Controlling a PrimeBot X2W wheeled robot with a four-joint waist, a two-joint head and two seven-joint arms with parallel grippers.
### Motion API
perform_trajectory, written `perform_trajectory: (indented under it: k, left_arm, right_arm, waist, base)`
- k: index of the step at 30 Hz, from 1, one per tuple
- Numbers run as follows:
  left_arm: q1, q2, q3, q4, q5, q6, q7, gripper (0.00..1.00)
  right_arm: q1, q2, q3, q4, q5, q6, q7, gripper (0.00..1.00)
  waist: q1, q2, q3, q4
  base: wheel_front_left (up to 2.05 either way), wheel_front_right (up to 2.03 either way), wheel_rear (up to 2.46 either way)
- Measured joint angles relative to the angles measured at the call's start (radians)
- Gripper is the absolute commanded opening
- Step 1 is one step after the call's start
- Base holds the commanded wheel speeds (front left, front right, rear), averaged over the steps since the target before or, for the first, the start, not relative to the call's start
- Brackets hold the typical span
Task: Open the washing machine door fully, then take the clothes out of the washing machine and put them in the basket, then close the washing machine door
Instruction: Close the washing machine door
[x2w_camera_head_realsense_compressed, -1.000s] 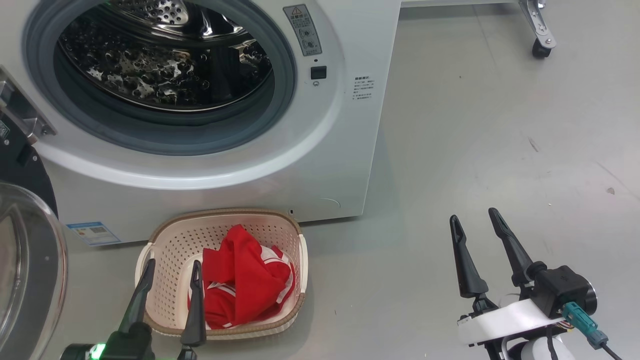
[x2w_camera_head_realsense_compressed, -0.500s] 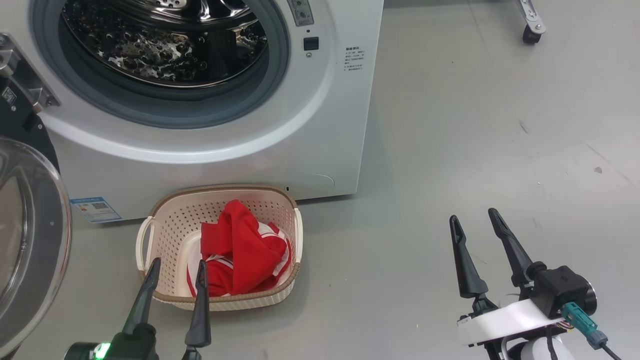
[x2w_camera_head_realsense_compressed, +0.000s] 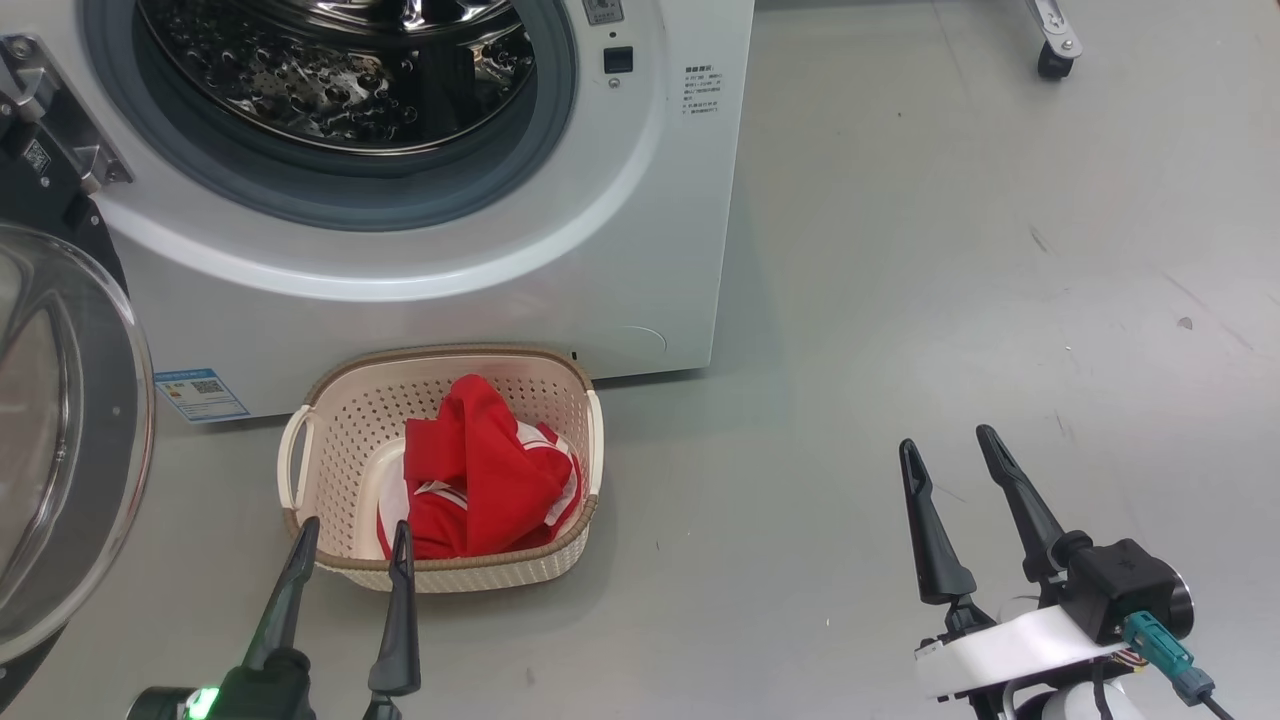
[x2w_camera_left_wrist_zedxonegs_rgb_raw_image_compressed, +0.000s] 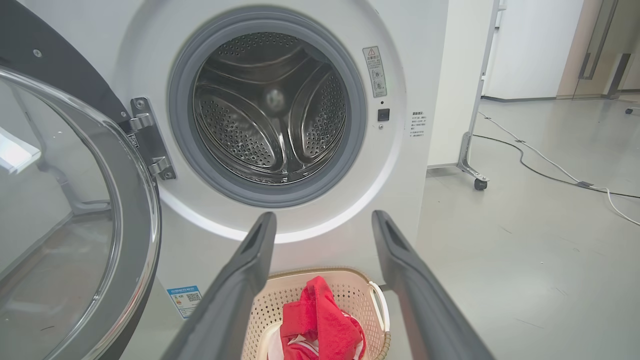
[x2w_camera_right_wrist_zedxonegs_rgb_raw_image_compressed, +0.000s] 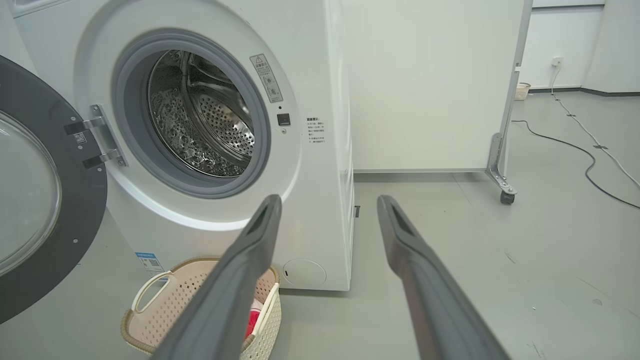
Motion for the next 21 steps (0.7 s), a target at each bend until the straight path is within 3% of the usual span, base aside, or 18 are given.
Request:
perform_trajectory:
  k: [21]
  left_arm:
    - [0.005,0.000,0.002,0.000,0.003,0.004,0.009,1.00]
  right_arm:
    - [0.002,0.000,0.000,0.000,0.000,-0.007,0.000,1.00]
  waist:
    - [0.0000,0.0000,-0.014,0.004]
  base:
    - [-0.07,0.07,0.00]
